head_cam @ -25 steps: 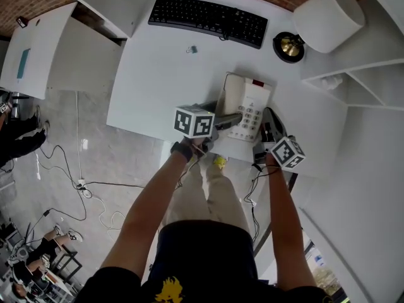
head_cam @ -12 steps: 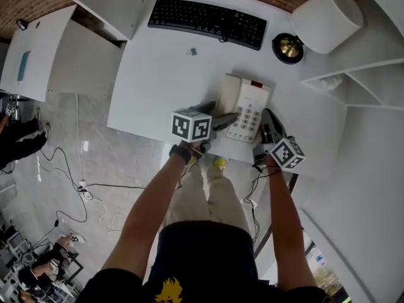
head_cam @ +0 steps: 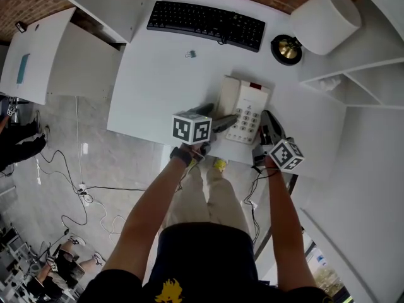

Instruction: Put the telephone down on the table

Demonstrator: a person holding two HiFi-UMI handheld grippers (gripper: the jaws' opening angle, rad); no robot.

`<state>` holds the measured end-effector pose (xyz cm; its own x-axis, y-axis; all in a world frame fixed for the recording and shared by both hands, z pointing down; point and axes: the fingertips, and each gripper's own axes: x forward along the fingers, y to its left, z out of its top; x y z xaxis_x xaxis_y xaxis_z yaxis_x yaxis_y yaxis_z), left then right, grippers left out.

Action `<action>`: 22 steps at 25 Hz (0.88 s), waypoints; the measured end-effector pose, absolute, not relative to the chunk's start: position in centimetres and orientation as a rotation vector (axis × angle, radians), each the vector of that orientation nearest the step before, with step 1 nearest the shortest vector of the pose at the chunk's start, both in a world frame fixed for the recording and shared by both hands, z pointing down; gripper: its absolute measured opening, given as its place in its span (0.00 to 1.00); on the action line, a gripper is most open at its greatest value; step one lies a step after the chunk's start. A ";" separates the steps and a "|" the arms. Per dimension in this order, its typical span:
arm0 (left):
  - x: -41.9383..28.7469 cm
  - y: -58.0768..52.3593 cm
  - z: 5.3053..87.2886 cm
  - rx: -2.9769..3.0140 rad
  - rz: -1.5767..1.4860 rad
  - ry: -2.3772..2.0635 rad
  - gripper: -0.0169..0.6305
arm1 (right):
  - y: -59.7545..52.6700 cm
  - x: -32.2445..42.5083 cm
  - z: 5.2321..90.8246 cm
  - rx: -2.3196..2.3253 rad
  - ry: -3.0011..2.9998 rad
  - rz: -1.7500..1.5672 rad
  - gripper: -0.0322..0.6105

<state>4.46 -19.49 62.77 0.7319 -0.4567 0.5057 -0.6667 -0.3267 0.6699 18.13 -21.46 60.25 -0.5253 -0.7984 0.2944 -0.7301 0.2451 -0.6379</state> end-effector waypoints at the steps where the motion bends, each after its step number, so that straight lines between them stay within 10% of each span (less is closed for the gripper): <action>1: 4.3 -19.5 62.8 1.981 0.276 -0.861 0.70 | -21.5 18.1 60.3 -1.483 2.407 -1.149 0.10; 22: 2.8 -19.9 59.6 2.172 0.420 -1.064 0.63 | -21.2 18.2 60.2 -1.519 2.366 -1.149 0.11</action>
